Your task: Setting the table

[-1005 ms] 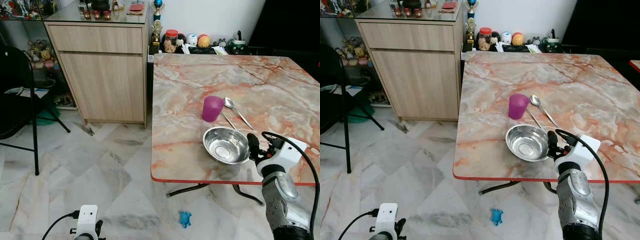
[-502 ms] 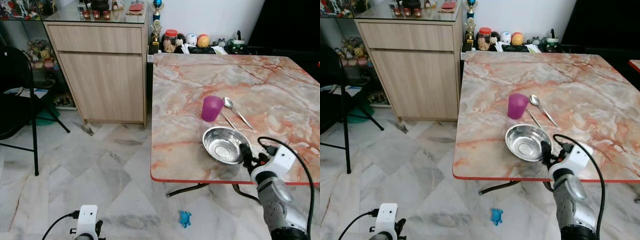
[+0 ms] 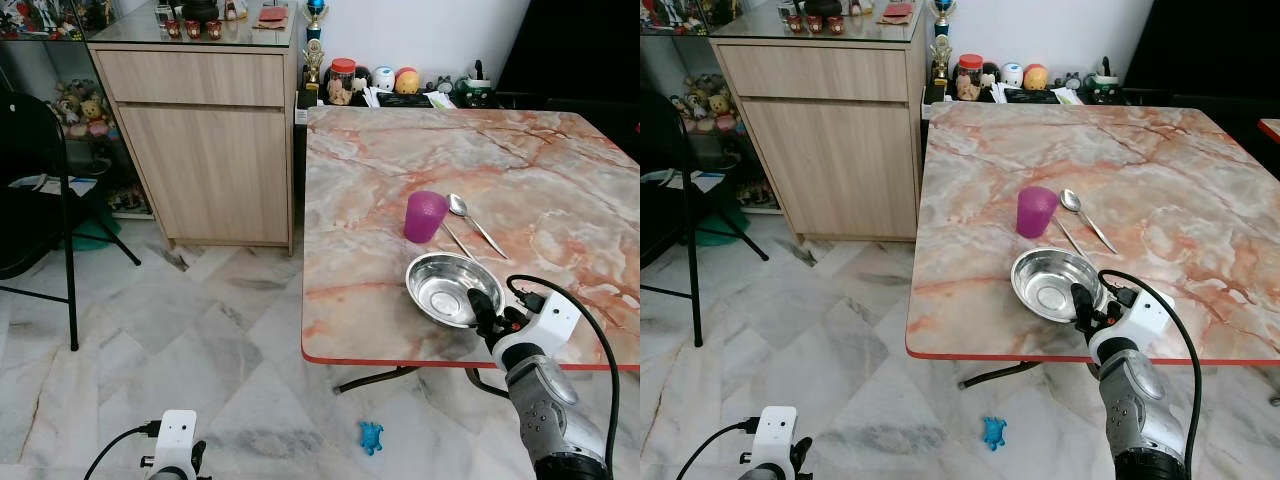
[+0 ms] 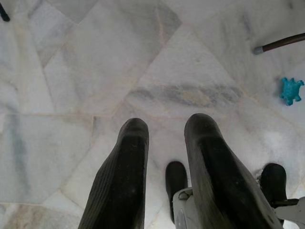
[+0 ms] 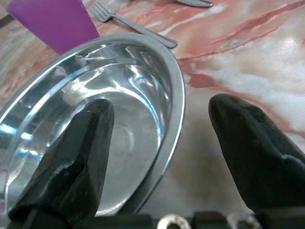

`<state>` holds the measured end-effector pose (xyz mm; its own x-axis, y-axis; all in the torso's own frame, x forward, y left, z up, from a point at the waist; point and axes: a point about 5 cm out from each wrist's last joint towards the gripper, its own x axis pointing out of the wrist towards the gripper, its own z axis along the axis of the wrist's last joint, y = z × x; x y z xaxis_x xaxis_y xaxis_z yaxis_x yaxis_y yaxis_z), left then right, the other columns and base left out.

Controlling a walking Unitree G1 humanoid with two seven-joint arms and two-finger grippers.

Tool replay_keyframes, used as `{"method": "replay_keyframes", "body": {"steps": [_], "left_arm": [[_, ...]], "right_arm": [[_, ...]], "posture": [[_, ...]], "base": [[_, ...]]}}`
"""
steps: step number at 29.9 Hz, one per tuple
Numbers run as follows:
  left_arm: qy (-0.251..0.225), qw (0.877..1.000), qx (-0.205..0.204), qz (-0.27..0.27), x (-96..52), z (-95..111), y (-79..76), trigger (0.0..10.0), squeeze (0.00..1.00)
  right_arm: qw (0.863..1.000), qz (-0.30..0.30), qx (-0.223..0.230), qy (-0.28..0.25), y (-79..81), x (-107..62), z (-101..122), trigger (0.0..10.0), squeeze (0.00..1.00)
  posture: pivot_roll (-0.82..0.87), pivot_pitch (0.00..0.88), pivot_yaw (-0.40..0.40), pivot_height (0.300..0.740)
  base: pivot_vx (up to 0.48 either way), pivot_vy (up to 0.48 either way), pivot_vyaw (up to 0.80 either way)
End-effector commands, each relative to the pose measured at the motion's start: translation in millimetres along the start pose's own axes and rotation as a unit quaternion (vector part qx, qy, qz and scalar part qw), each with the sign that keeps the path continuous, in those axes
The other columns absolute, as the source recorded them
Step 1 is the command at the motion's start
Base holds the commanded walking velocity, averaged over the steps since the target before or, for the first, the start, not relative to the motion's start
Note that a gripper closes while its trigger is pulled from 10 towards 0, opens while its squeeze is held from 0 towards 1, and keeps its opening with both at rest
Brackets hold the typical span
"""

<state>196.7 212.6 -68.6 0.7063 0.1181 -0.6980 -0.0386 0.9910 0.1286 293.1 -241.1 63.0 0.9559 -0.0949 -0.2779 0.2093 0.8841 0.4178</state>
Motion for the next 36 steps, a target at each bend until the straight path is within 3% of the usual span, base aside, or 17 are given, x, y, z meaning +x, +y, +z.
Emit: {"method": "replay_keyframes", "body": {"steps": [1, 5, 6, 7, 8, 36], "left_arm": [[0.008, 1.000, 0.010, 0.003, -1.4, -5, 1.0, 10.0, 0.00], [0.009, 1.000, 0.010, 0.002, -1.4, -5, 0.5, 10.0, 0.00], [0.009, 1.000, 0.011, 0.003, -1.5, -5, 0.6, 10.0, 0.00], [0.009, 1.000, 0.011, 0.003, -1.5, -5, 0.6, 10.0, 0.00], [0.009, 1.000, 0.011, 0.003, -1.5, -5, 0.6, 10.0, 0.00], [0.016, 1.000, 0.016, -0.002, -1.8, -7, -0.5, 10.0, 0.00]], "right_arm": [[1.000, 0.000, 0.004, 0.009, 2.2, 1.9, -2, 10.0, 0.00], [1.000, 0.005, 0.006, 0.013, 4.8, 2.2, -5, 10.0, 0.00], [1.000, 0.014, 0.012, 0.012, 7.9, 2.6, -6, 0.9, 0.00], [1.000, 0.016, 0.013, 0.012, 9.0, 2.7, -6, 0.9, 0.00], [1.000, 0.019, 0.013, 0.013, 9.9, 2.8, -7, 0.0, 0.00], [0.999, 0.047, 0.022, -0.010, 20.3, 3.0, -5, 0.0, 0.00]], "posture": [[0.08, 0.000, -0.056, 0.740], [0.09, 0.000, -0.056, 0.740], [0.09, 0.000, -0.057, 0.740], [0.09, 0.000, -0.057, 0.740], [0.09, 0.000, -0.057, 0.740], [0.08, 0.000, -0.053, 0.740]], "base": [[0.000, 0.000, 0.00], [0.000, 0.000, 0.00], [0.000, 0.000, 0.00], [0.000, 0.000, 0.00], [0.000, 0.000, 0.00], [0.000, 0.000, 0.00]]}}
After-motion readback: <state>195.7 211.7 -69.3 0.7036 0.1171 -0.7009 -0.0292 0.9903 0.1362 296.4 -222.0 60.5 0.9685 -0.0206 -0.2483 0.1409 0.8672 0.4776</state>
